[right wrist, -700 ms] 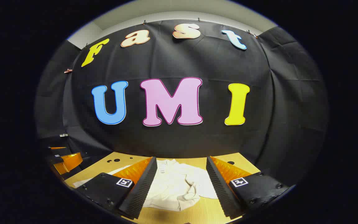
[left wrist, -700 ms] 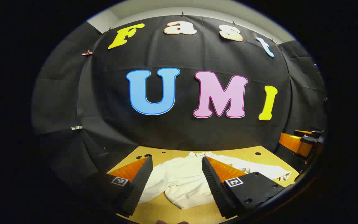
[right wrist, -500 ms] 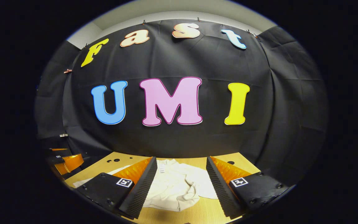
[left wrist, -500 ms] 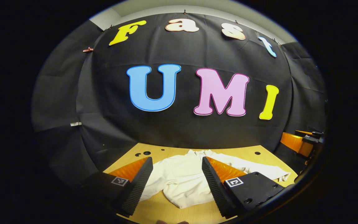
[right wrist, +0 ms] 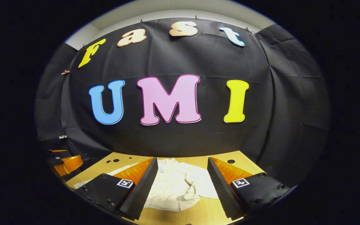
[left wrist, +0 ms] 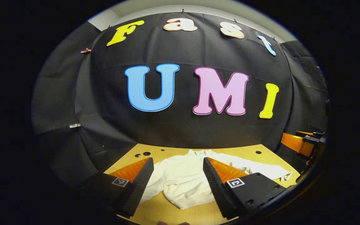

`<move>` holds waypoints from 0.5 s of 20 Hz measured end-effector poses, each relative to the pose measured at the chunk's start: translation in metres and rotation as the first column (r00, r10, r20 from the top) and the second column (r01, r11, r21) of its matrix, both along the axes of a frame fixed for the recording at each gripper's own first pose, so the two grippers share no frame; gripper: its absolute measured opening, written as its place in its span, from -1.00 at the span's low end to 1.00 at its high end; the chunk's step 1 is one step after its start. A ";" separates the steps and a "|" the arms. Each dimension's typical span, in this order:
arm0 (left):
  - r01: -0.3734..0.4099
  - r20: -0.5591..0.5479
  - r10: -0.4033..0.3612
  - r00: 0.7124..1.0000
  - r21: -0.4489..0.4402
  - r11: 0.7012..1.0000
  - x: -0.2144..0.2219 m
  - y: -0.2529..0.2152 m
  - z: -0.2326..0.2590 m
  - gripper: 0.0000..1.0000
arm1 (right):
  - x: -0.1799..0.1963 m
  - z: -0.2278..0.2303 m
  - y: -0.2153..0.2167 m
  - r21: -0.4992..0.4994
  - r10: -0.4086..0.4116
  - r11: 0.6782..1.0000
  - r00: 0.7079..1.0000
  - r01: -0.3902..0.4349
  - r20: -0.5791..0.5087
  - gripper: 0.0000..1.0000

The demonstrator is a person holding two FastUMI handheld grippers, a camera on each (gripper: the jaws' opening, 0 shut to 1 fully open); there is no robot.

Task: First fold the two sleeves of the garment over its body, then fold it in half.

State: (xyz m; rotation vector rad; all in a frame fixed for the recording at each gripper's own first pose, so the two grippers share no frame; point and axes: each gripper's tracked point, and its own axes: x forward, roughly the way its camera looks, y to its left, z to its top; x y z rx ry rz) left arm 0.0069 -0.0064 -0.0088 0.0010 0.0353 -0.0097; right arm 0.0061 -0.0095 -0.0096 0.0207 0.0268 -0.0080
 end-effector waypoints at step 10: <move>-0.028 -0.042 0.028 0.999 -0.005 1.000 0.003 0.006 -0.013 0.95 | 0.009 -0.009 -0.016 0.028 -0.006 1.000 1.000 0.007 -0.026 0.95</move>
